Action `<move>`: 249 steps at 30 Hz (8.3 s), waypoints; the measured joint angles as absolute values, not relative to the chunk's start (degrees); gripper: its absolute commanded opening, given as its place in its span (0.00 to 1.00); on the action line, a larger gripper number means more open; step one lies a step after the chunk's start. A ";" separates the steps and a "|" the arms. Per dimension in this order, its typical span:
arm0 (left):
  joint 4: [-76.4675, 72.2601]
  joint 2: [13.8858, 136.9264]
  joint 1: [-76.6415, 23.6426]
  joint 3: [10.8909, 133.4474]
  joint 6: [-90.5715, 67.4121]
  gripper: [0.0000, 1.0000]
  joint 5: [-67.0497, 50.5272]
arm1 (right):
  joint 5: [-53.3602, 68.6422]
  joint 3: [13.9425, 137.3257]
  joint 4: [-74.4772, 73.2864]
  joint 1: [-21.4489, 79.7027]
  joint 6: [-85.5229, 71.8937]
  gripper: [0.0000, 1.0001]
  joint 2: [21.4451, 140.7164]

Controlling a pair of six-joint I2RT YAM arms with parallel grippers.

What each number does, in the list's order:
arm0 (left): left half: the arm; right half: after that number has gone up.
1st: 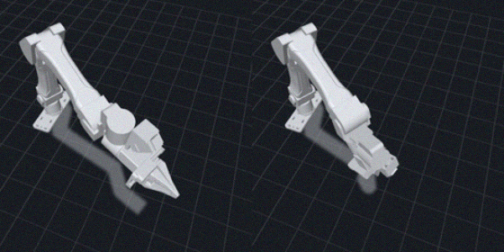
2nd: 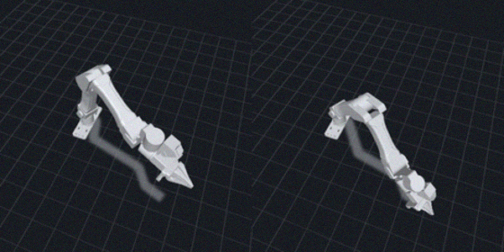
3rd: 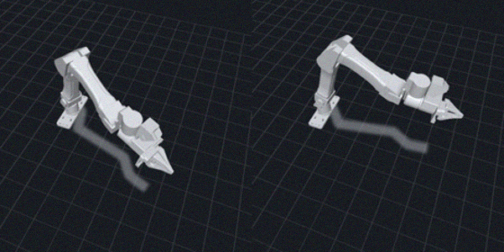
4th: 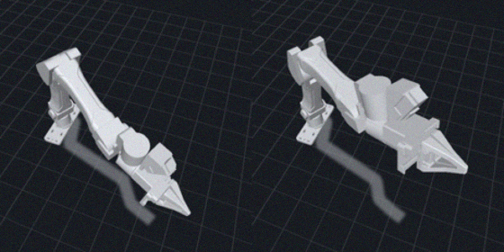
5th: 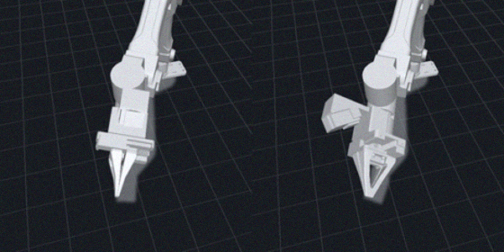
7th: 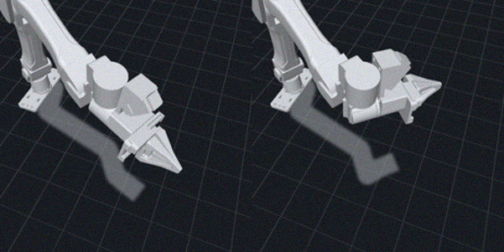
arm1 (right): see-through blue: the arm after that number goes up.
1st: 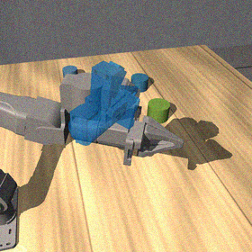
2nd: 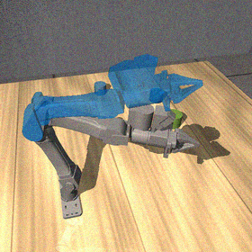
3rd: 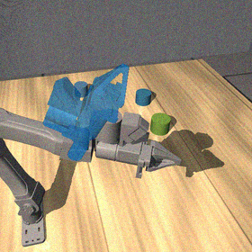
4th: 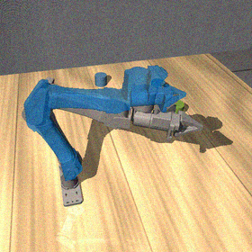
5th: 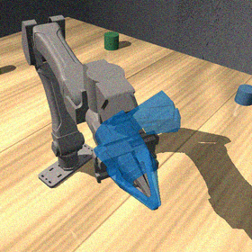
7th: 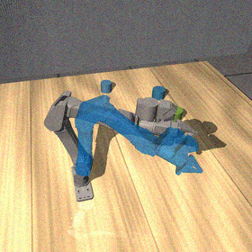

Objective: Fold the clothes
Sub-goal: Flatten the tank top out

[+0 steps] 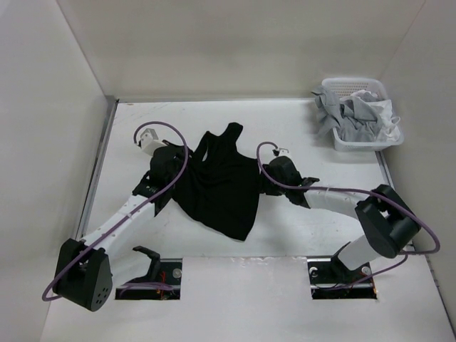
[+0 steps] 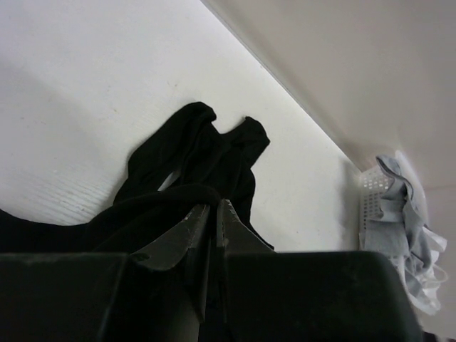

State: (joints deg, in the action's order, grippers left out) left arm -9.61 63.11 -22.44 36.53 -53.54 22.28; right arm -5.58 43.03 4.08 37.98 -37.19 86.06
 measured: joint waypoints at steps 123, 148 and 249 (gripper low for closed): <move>16.62 60.86 -20.01 22.59 -55.99 0.22 16.45 | -5.56 43.18 9.65 33.47 -34.76 0.14 75.37; 18.63 60.73 -22.00 23.03 -55.96 0.17 14.98 | -5.58 43.11 10.79 33.45 -34.79 0.28 75.79; 6.66 41.04 -19.92 80.60 -47.57 0.00 14.92 | -62.22 99.79 -8.78 78.76 4.03 0.00 49.58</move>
State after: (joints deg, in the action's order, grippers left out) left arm 6.66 41.04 -19.92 80.60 -47.57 14.92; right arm -62.22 99.79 -8.78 78.76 4.03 49.58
